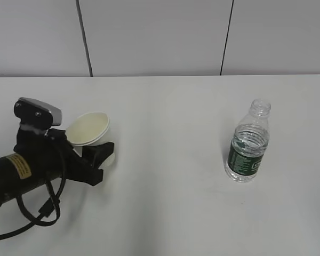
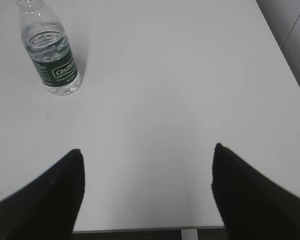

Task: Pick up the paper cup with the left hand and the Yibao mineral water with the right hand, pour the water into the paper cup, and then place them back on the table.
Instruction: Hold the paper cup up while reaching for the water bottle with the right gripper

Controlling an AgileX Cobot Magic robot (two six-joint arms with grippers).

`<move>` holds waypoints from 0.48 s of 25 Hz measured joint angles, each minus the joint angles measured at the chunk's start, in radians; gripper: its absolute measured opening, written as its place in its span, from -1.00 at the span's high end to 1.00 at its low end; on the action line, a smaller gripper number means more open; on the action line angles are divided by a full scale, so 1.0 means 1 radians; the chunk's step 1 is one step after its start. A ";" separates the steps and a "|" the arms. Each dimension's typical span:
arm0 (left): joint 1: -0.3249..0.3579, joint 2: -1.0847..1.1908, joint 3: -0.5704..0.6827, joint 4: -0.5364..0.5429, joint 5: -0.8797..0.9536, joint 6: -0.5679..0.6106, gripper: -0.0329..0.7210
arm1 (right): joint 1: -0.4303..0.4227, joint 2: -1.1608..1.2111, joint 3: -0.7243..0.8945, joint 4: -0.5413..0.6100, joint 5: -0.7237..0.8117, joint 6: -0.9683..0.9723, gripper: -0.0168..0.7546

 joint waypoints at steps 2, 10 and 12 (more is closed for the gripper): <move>-0.011 -0.009 -0.029 0.024 0.064 -0.005 -0.23 | 0.000 0.000 0.000 0.000 0.000 0.000 -0.56; -0.059 -0.010 -0.105 0.101 0.207 -0.051 -0.23 | 0.000 0.000 0.000 0.000 0.000 0.000 -0.56; -0.065 -0.010 -0.118 0.114 0.217 -0.051 -0.23 | 0.000 0.000 0.000 0.000 0.000 0.000 -0.56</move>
